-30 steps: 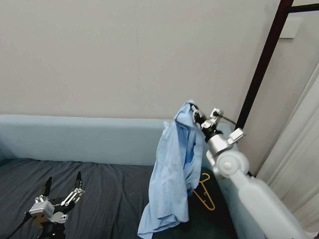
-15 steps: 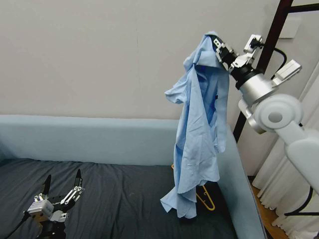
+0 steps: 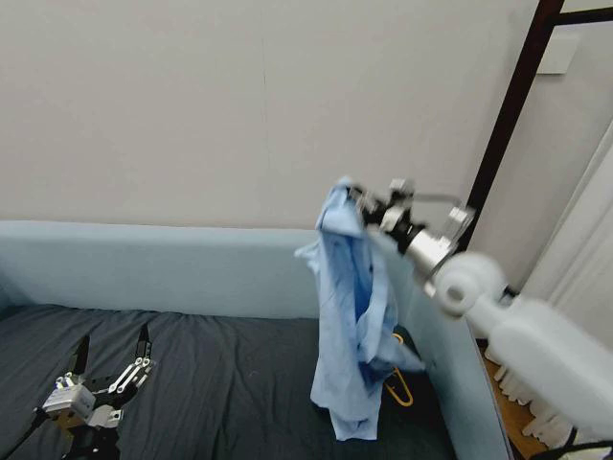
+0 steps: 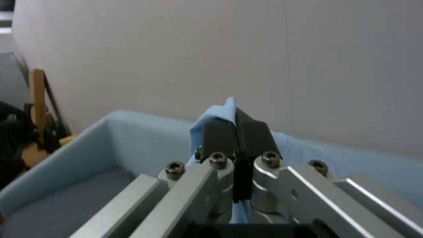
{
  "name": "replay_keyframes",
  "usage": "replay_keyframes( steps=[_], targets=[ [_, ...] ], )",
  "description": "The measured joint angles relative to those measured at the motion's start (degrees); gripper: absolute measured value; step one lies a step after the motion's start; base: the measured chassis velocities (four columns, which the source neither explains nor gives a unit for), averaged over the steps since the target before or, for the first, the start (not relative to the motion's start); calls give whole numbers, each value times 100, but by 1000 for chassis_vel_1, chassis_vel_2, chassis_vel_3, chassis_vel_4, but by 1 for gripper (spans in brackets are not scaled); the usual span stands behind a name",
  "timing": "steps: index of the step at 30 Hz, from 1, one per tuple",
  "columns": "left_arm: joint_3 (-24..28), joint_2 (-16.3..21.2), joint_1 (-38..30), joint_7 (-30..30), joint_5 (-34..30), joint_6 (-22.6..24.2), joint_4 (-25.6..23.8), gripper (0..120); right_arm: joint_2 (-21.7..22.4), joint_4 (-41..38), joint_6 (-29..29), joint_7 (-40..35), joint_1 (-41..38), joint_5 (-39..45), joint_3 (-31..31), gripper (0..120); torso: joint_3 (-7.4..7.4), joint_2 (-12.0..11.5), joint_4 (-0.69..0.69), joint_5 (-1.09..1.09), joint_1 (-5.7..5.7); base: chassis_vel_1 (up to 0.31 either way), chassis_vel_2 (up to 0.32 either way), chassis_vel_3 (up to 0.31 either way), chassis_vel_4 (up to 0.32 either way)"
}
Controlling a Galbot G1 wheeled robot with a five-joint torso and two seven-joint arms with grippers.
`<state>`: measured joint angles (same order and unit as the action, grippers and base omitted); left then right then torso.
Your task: Pick up the clothes from the sofa and hang them on the clothes hanger.
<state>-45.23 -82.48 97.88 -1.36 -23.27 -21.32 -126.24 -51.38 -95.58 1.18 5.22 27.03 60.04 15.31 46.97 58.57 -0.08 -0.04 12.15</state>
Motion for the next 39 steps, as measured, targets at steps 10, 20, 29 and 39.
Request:
replay_keyframes(
  steps=[10, 20, 29, 39],
  targets=[
    [-108, -80, 41, -95, 38, 38, 66, 100, -1171, 1721, 485, 748, 609, -1118, 153, 0, -1, 0, 2, -3, 0, 0, 0, 0, 0],
    [-76, -196, -57, -101, 137, 38, 261, 100, -1967, 3444, 1072, 858, -34, -1705, 405, 0, -1, 0, -1, -3, 0, 0, 0, 0, 0],
    [-6, -299, -62, -99, 231, 45, 337, 100, -2657, 3865, 1225, -186, -346, -2305, 720, 18, -1, 0, 2, -3, 0, 0, 0, 0, 0],
    [-21, -277, 64, -107, 229, -82, 224, 100, -2733, 3559, 1472, -1342, -502, -2266, 487, 53, 0, 0, 1, -2, 0, 0, 0, 0, 0]
  ],
)
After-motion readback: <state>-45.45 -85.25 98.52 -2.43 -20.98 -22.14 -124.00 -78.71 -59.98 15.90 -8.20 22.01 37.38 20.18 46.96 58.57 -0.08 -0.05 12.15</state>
